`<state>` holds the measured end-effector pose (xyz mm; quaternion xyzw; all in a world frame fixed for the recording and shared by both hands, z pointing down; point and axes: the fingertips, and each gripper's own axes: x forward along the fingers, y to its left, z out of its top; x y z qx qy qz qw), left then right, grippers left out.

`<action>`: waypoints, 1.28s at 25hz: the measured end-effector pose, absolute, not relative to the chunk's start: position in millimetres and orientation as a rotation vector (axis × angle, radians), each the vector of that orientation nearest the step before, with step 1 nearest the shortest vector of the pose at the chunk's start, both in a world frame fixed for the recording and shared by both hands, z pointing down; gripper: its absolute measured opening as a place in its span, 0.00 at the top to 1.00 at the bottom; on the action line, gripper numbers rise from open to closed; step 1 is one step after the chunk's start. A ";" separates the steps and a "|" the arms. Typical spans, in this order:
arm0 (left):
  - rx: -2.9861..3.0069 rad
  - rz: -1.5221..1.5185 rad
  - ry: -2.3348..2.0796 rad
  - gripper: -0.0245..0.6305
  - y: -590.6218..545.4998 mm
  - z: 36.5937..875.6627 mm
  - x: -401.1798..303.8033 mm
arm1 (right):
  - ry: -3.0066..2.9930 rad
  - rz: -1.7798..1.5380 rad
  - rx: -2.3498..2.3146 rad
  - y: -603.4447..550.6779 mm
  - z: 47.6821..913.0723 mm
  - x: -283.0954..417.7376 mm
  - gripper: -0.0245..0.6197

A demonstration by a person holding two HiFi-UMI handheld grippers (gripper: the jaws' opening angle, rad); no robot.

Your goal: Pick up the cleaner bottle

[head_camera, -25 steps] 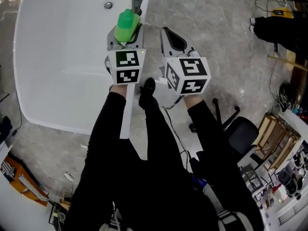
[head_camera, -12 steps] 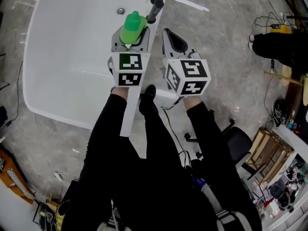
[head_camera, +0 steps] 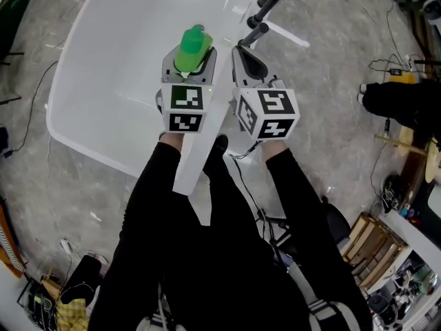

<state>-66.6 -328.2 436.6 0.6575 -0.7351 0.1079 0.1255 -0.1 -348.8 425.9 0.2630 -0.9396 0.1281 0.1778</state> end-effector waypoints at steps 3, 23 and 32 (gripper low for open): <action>1.872 0.312 -2.184 0.67 -307.8 426.6 -85.1 | -2.680 0.353 0.692 -335.3 415.7 -19.5 0.96; 1.639 0.294 -2.376 0.67 -168.0 390.6 -200.7 | -2.764 0.240 0.375 -225.9 387.2 -142.3 0.96; 1.567 0.286 -2.418 0.67 -118.6 386.6 -230.5 | -2.765 0.218 0.296 -183.2 388.3 -170.1 0.96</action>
